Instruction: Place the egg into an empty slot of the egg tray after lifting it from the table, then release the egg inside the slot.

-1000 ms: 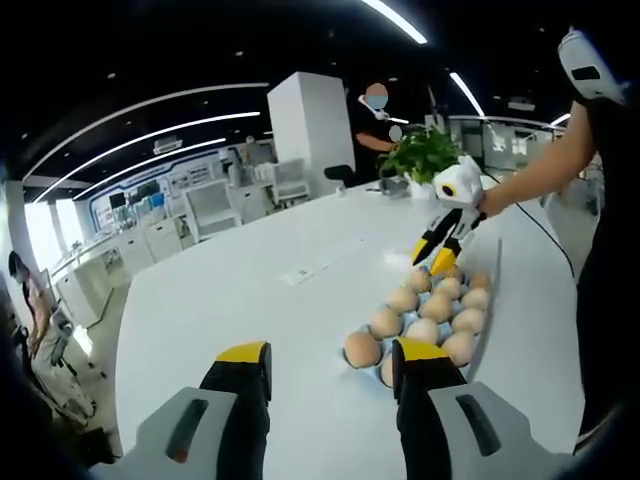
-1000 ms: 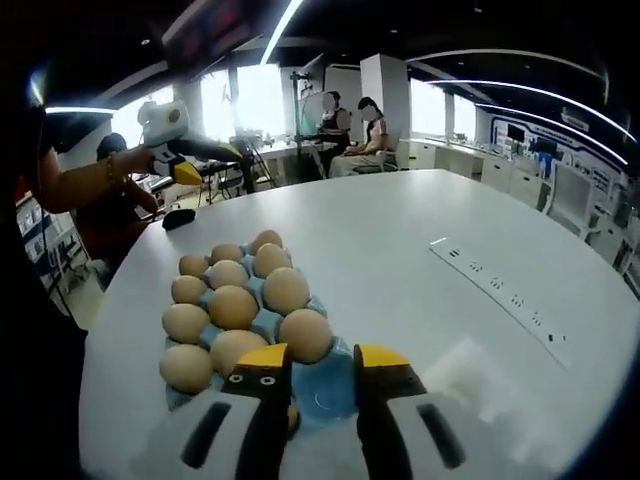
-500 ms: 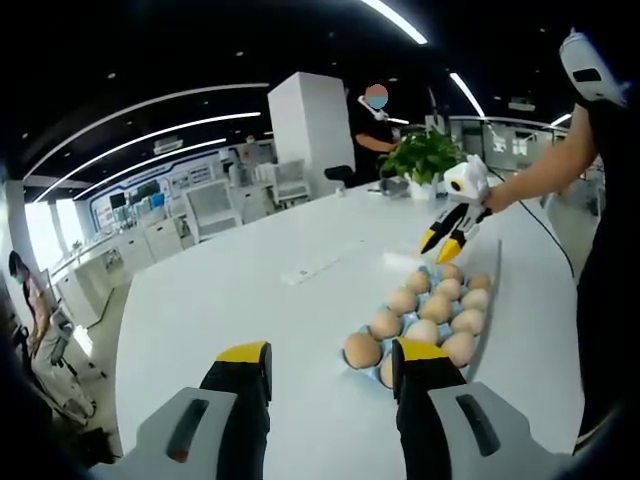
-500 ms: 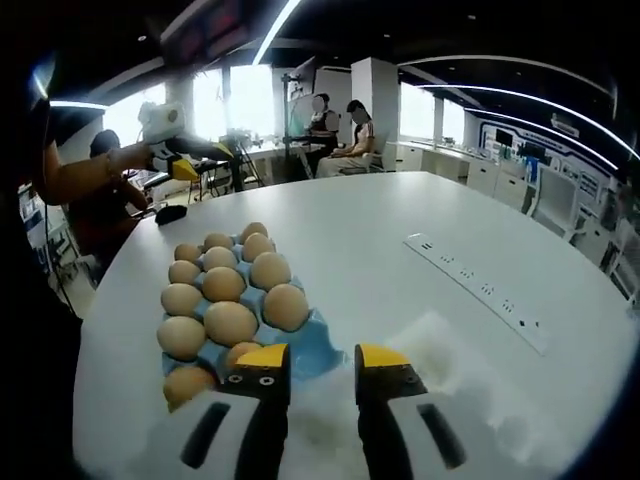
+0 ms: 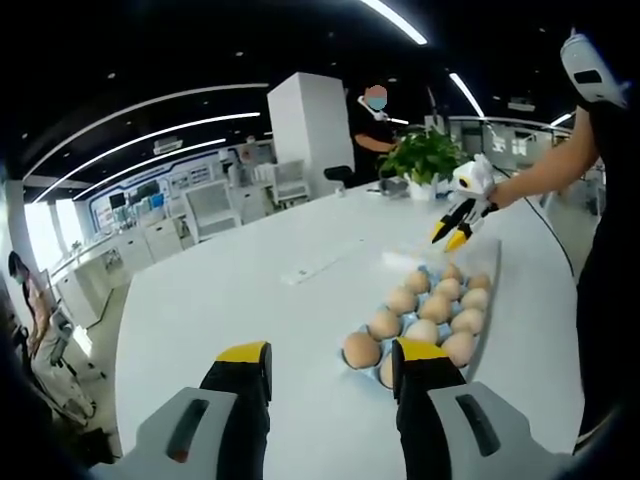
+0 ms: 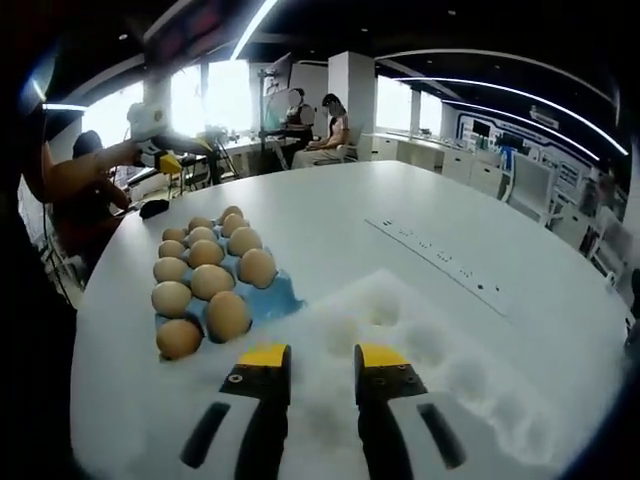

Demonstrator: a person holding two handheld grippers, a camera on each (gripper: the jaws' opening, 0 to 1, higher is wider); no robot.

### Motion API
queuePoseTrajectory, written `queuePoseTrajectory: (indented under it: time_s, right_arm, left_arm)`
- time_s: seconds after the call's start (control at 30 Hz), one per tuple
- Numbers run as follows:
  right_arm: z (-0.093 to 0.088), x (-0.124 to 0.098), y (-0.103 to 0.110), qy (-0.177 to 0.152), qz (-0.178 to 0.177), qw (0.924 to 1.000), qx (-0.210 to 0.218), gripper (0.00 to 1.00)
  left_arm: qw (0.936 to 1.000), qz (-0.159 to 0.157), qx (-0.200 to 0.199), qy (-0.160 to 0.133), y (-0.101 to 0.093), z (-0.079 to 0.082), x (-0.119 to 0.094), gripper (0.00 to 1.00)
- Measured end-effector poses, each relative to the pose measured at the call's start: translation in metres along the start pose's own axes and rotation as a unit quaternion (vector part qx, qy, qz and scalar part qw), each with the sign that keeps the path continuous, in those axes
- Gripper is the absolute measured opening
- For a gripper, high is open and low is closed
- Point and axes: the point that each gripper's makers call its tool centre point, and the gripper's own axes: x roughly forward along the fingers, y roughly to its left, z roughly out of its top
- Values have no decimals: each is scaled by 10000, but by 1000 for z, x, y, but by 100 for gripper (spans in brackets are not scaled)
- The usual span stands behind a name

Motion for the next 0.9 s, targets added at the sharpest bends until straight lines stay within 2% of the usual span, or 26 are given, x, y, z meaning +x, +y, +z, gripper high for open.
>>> queuePoseTrajectory:
  time_s: [0.5, 0.9]
  right_arm:
    - [-34, -42, -36, 210, -701, 9969, 297, 25]
    - [-49, -66, -61, 265, -1151, 9919, 465, 25]
  left_arm:
    - [10000, -47, -24, -8, -3, 1, 3, 48]
    - [10000, -58, 9, -13, -2, 4, 4, 48]
